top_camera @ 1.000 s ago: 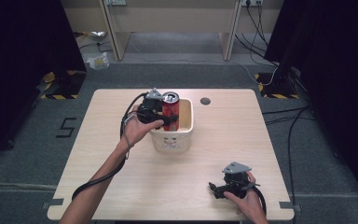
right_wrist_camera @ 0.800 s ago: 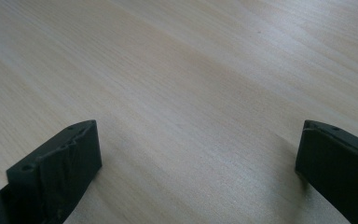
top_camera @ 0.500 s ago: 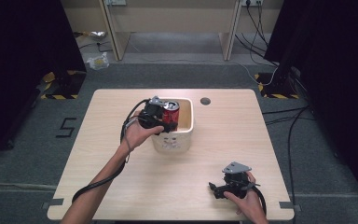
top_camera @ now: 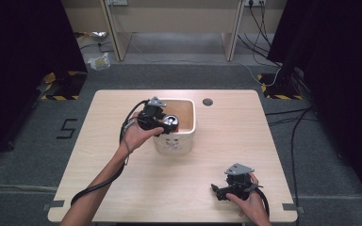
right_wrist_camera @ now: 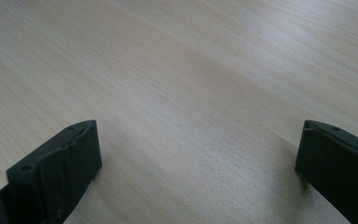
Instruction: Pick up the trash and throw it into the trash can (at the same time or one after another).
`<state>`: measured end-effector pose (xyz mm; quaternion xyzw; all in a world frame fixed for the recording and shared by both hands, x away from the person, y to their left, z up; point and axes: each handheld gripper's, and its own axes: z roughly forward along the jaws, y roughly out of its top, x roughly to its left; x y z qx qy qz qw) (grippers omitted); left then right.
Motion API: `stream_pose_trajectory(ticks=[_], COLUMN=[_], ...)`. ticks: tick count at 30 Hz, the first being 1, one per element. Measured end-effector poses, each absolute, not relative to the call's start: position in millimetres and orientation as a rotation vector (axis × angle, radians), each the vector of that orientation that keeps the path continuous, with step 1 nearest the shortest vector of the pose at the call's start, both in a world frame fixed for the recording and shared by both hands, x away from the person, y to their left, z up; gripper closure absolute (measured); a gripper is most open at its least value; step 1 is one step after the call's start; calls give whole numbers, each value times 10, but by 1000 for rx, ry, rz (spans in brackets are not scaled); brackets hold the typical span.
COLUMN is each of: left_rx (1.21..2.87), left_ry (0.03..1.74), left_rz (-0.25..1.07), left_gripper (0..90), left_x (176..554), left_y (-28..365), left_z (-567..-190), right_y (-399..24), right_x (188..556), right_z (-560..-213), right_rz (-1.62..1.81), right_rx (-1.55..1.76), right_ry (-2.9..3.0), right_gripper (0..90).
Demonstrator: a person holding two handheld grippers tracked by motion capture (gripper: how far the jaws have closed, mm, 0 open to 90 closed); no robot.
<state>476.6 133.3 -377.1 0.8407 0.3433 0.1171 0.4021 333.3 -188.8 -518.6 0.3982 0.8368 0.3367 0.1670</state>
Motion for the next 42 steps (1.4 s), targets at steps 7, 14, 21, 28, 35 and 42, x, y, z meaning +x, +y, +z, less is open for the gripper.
stream_pose_trajectory(ticks=[7,14,21,28,35,42], left_rx=[2081,2018,2006,1972,1926,1902], left_ry=[871,880,900,929,981,1037], left_rz=[294,317,326,357,374,376], left_gripper=[222,194,195,200,208,214], left_x=[4730,4664,4638,4600,4583,4594], left_y=[1399,1578,1752,1966,2250,2477], left_z=[-3683,-3500,-3455,-3453,-3481,-3640], right_y=[-1888,-1889,-1888,-1888,-1888,-1888], right_x=[3335,3336,3336,3336,3336,3339], right_z=[-5185,-5186,-5185,-5185,-5186,-5185], right_rz=[958,957,957,957,957,958], right_rx=[1133,1131,1131,1131,1131,1129], right_ry=[2383,2384,2384,2384,2384,2384], right_gripper=[3,2,2,3,2,2])
